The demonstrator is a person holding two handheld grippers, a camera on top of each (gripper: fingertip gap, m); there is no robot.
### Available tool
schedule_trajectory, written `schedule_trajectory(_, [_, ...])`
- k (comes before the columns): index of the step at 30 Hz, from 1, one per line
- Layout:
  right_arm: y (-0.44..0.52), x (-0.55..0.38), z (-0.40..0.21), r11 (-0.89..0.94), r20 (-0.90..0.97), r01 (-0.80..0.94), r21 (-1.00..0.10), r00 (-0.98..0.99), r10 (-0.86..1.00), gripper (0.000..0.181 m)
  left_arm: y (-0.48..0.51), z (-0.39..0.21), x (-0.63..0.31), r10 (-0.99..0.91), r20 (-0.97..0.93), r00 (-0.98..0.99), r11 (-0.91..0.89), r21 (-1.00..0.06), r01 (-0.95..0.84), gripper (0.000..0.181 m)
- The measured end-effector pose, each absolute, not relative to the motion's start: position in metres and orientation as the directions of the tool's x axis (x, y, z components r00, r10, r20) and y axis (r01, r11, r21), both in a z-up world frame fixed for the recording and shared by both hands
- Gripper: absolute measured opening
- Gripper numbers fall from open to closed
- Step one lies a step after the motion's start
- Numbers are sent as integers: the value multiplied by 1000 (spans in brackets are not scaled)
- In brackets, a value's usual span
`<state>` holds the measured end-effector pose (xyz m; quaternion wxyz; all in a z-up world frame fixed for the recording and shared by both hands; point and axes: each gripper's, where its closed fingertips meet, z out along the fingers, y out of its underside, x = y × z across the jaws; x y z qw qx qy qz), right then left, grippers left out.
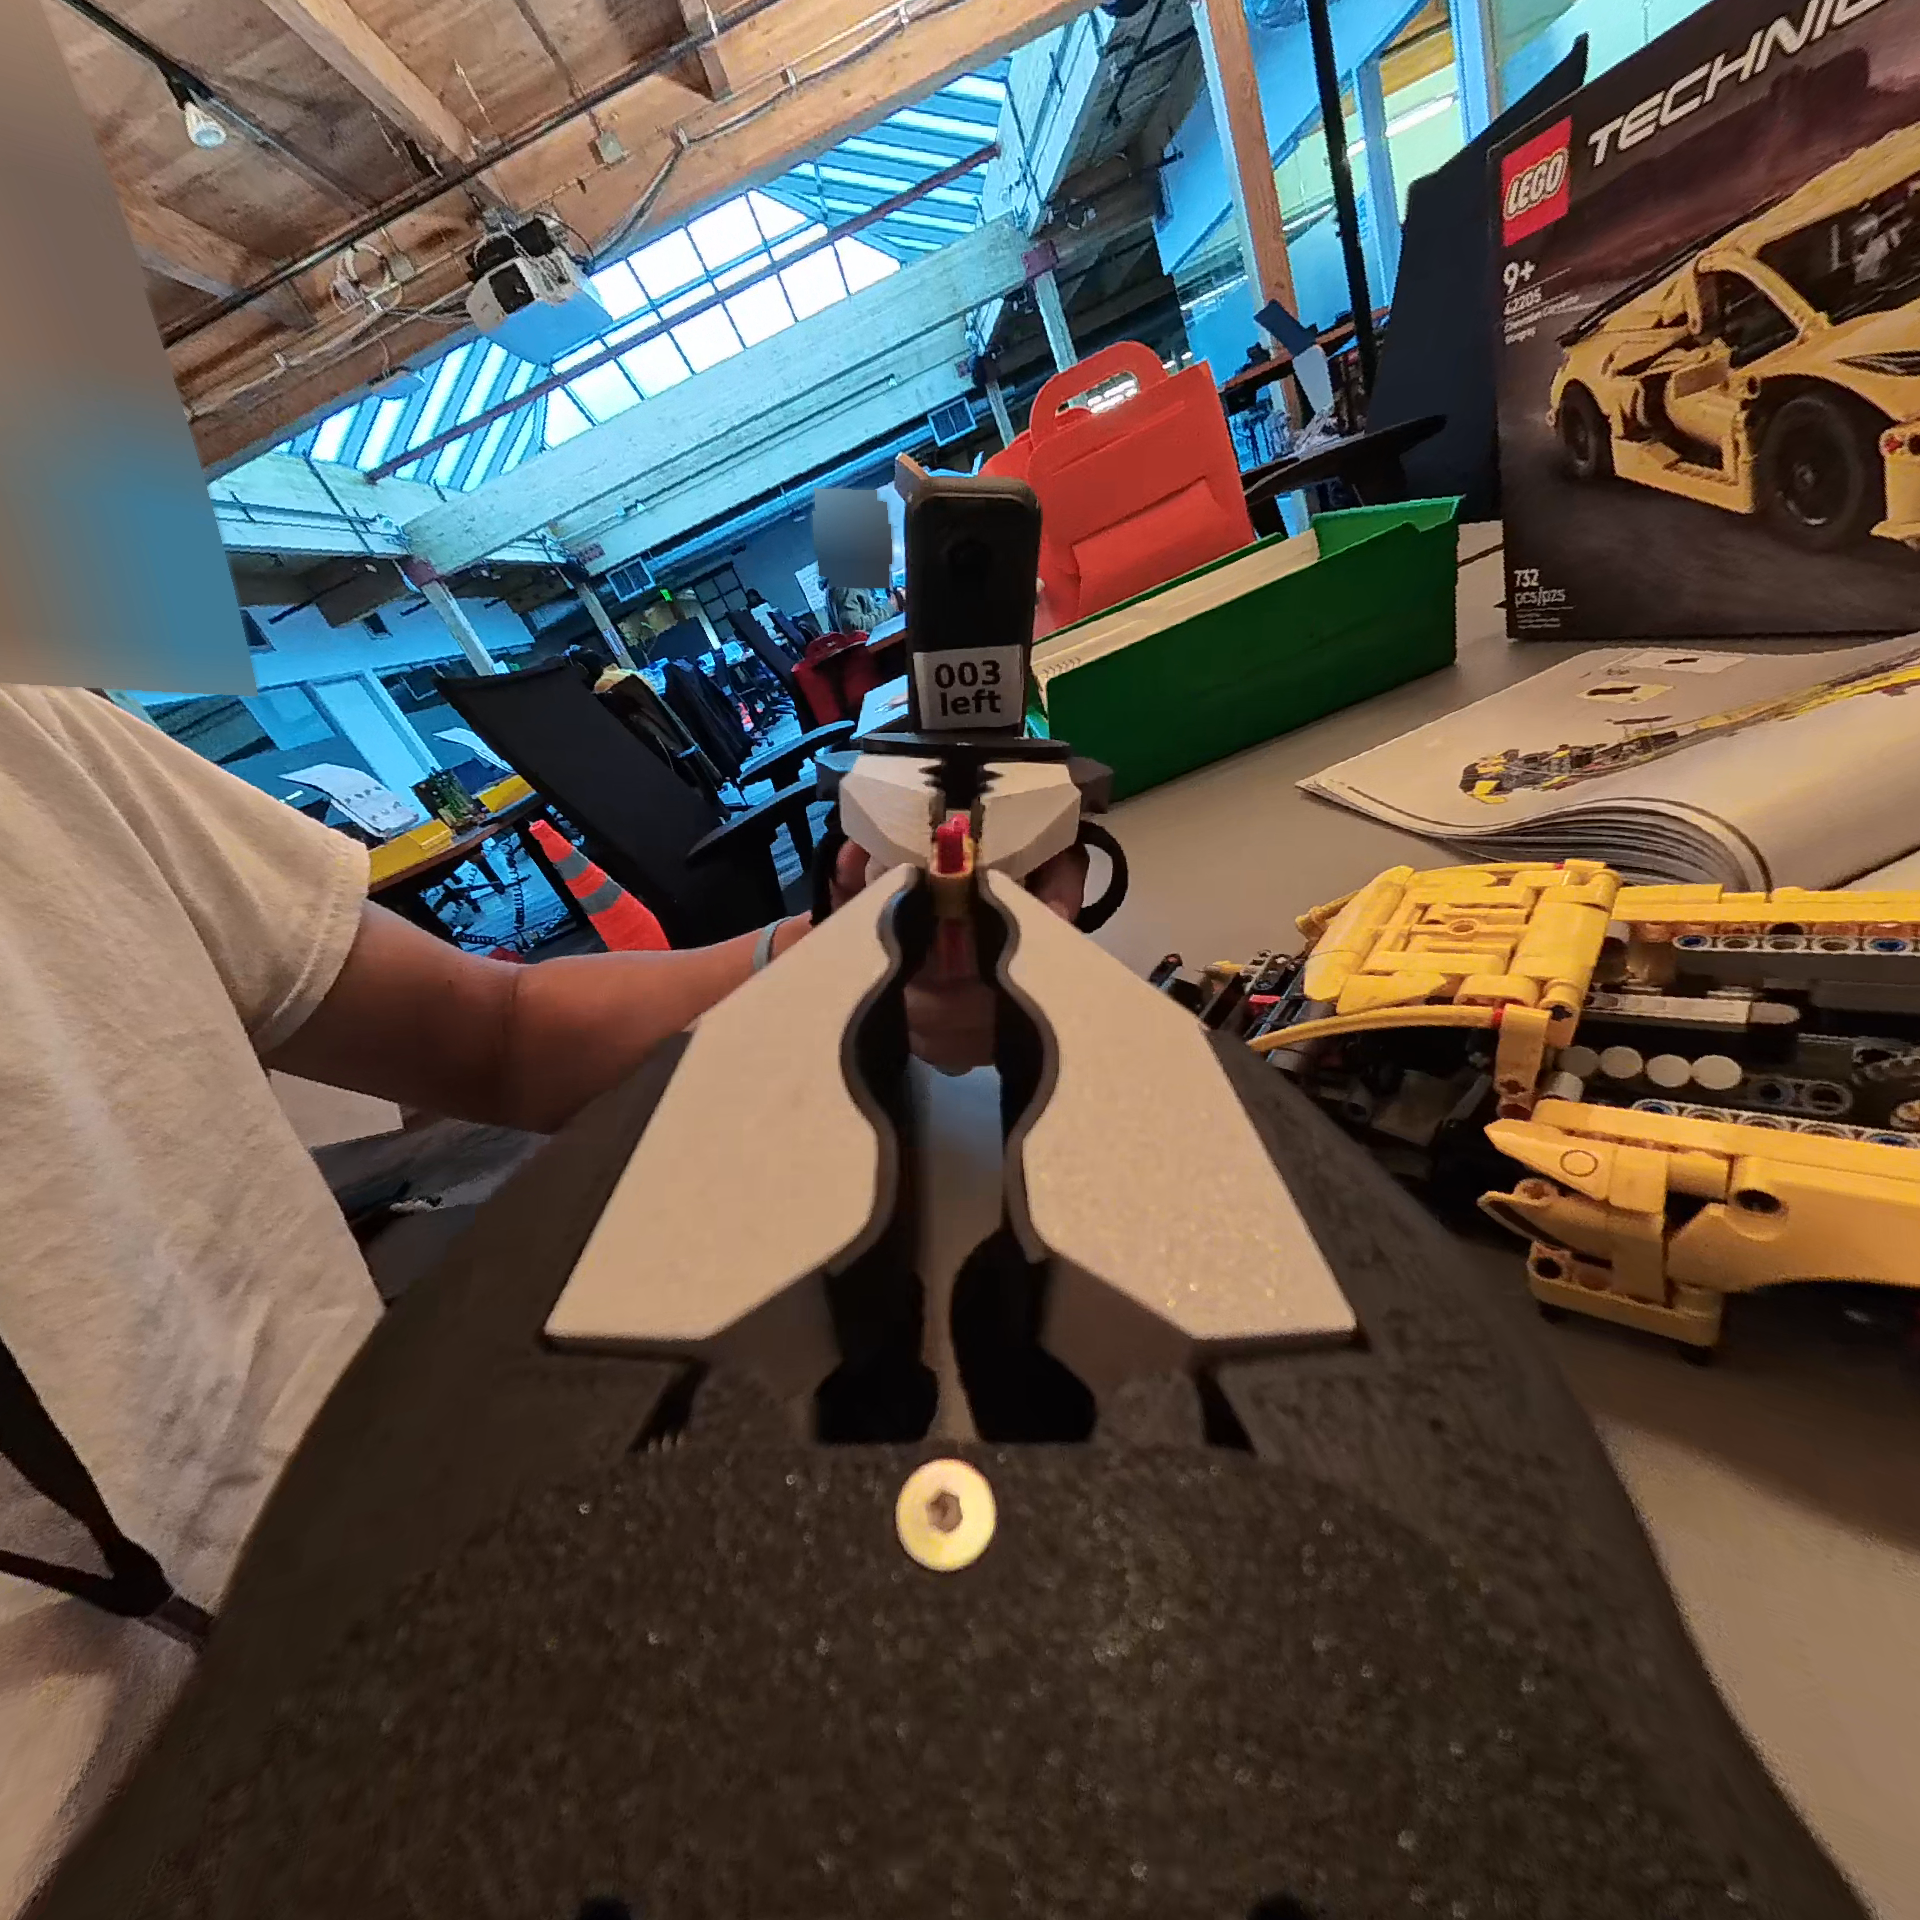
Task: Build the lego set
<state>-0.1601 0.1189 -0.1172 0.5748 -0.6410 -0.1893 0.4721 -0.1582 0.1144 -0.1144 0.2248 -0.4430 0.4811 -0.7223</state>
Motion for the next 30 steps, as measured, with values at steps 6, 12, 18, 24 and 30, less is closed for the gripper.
schedule_trajectory(6, [120, -161, -114, -285, -421, -338, -897, 461, 781, 7, 115, -112, -159, -744, 429, -512, -448, -889, -93, 4])
schedule_trajectory(12, [121, -163, -108, -341, -508, -422, -840, 393, 766, 6, 116, -107, -161, -741, 423, -521, -457, -887, -70, 4])
schedule_trajectory(18, [123, -161, -112, -322, -479, -386, -865, 438, 761, 5, 118, -110, -159, -737, 443, -510, -467, -880, -89, 4])
schedule_trajectory(24, [141, -103, -121, -211, -324, -246, -946, 686, 651, 6, 153, -113, -165, -811, 460, -362, -486, -874, -23, 30])
schedule_trajectory(30, [166, 18, -147, -172, -115, -69, -983, 955, 273, 5, 200, -115, -179, -908, 394, -140, -407, -910, 80, 30])
